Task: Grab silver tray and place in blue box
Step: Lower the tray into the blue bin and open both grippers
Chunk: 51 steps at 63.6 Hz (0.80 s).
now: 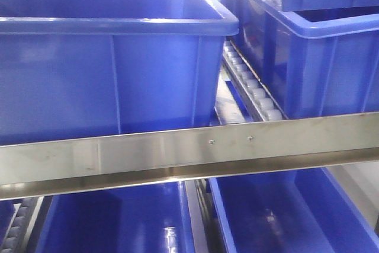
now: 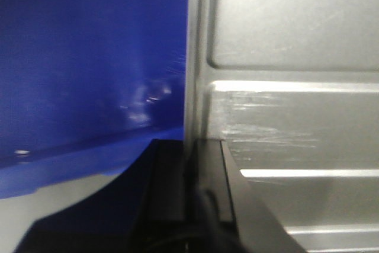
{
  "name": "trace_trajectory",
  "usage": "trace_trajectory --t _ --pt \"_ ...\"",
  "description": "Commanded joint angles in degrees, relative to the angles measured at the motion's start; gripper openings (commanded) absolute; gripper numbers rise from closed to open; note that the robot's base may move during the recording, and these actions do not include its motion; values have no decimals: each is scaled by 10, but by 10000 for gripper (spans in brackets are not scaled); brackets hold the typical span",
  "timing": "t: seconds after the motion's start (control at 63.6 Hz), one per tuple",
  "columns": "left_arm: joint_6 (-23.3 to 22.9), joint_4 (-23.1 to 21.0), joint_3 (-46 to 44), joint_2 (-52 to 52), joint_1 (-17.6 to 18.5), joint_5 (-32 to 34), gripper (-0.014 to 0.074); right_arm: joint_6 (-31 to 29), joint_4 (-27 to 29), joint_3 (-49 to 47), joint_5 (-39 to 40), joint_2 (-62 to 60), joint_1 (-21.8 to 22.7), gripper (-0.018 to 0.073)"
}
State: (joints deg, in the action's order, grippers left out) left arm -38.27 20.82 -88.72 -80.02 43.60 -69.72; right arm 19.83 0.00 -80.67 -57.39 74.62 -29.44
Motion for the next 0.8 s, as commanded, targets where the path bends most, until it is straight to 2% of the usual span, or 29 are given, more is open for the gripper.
trace_trajectory --t 0.0,0.157,0.346,0.44,0.676,0.786 --pt "5 63 -19 26 -14 -22 -105 -35 9 -52 17 19 5 57" --pt "26 64 -19 30 -54 -22 -104 -49 13 -115 33 84 -18 57" --pt "70 46 -19 30 -138 -5 -104 -54 13 -195 73 163 -52 57" --pt "90 26 -19 30 -184 18 -104 -54 12 -225 91 197 -59 57" --pt "150 -62 -19 12 -291 92 -104 -57 10 -282 126 276 -61 57" --pt "169 -73 -19 -16 -315 105 -103 -60 0 -295 135 302 -61 57"
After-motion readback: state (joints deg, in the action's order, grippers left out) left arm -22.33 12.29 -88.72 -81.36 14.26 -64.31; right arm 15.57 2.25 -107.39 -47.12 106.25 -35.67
